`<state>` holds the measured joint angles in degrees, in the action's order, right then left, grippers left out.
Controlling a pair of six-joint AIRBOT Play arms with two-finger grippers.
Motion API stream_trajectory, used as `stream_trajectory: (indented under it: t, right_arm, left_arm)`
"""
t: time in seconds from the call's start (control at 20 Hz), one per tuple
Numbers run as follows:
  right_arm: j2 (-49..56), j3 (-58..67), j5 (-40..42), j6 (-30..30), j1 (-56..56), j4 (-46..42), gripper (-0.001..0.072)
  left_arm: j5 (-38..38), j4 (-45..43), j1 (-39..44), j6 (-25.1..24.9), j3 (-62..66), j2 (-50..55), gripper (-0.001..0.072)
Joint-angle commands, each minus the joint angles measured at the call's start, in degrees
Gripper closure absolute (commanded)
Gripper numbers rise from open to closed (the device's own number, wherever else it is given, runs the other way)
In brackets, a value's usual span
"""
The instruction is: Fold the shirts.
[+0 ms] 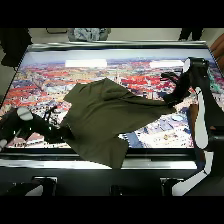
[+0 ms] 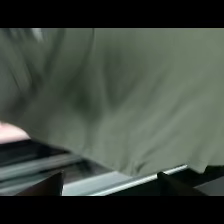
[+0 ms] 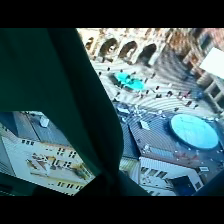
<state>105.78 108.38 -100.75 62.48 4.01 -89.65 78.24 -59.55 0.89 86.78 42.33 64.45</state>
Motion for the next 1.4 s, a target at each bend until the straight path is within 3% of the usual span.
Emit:
stream_trajectory:
  t: [0.0,0.1,0.15,0.25,0.35,0.45,0.5,0.6,0.7,0.85,1.05,1.2,1.35]
  right_arm:
    - [0.0,-0.1,-0.9,-0.4,0.4,0.9,0.0669]
    - [0.0,-0.1,-1.3,-0.4,0.4,0.9,0.0669]
    - [-0.1,-0.1,-1.4,-0.4,0.4,0.9,0.0669]
    - [-0.1,-0.1,-1.9,-0.4,0.4,0.9,0.0669]
    - [-0.1,-0.1,-2.7,-0.6,0.4,0.9,0.0669]
    - [-0.1,-0.1,-3.2,-0.6,0.4,0.9,0.0669]
    - [-0.2,-0.1,-3.4,-0.6,0.4,0.9,0.0669]
    - [-0.5,-0.1,-4.0,-0.6,0.4,0.9,0.0669]
    - [-1.3,-0.1,-3.9,-0.6,0.4,0.9,0.0668]
    - [-4.3,-0.1,-3.1,-1.4,0.4,1.1,0.0668]
    - [-15.1,0.4,5.6,-0.9,1.8,1.8,0.0669]
    - [-28.7,2.0,18.3,0.4,4.1,0.5,0.0669]
    - [-46.0,3.5,35.0,3.4,6.2,-2.6,0.067]
  left_arm:
    - [-6.5,7.2,3.6,-0.4,-14.0,-7.1,-0.0012]
    - [-9.4,8.2,7.3,0.8,-15.2,-6.3,-0.0009]
    - [-11.0,8.2,9.3,1.6,-15.3,-5.7,0.0037]
    - [-15.5,8.6,13.1,3.7,-15.3,-4.5,0.0038]
    - [-18.9,8.6,15.7,6.2,-15.2,-3.5,0.0108]
    - [-19.8,8.6,17.2,6.5,-15.2,-2.2,0.0118]
    - [-19.7,8.6,17.5,6.5,-15.2,-1.5,0.0259]
    - [-20.0,8.6,17.5,6.5,-15.2,-0.4,0.0373]
    - [-20.7,8.5,17.4,5.7,-15.2,0.0,0.0681]
    - [-19.5,6.6,15.7,2.2,-11.3,-2.1,0.0688]
    - [-16.8,-9.0,8.4,0.3,10.3,-16.2,0.0688]
    - [-18.4,-21.0,-2.5,3.5,36.4,-23.6,0.0688]
    - [-19.4,-21.7,-14.3,5.3,60.4,-23.6,0.0688]
